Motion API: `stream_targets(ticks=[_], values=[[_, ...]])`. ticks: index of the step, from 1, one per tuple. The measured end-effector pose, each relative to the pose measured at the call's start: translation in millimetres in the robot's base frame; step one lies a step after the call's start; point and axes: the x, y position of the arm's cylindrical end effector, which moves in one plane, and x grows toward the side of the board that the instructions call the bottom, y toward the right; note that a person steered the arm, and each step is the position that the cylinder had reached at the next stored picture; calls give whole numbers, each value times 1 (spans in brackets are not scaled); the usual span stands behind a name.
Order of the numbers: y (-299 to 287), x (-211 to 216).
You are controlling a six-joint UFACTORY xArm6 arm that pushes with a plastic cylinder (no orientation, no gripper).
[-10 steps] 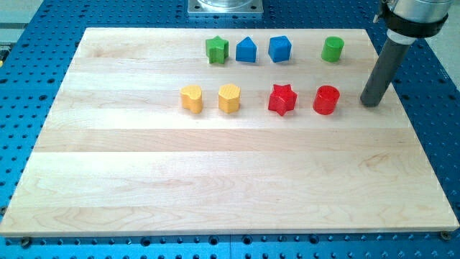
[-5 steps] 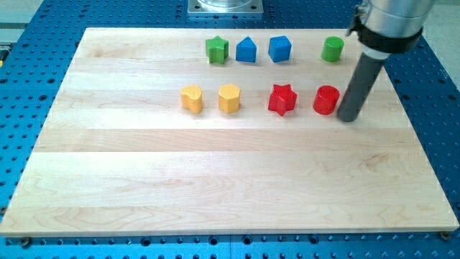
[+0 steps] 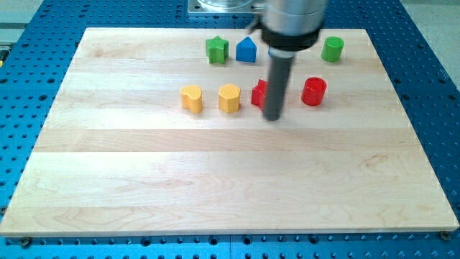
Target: Move the yellow heart at the top left corner of the board
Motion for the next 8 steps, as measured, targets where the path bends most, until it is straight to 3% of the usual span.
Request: stream_targets(ticks=[1, 4, 6, 7, 8], values=[[-18, 5], [-208, -14], [-217, -17], [-217, -62], [-222, -55]])
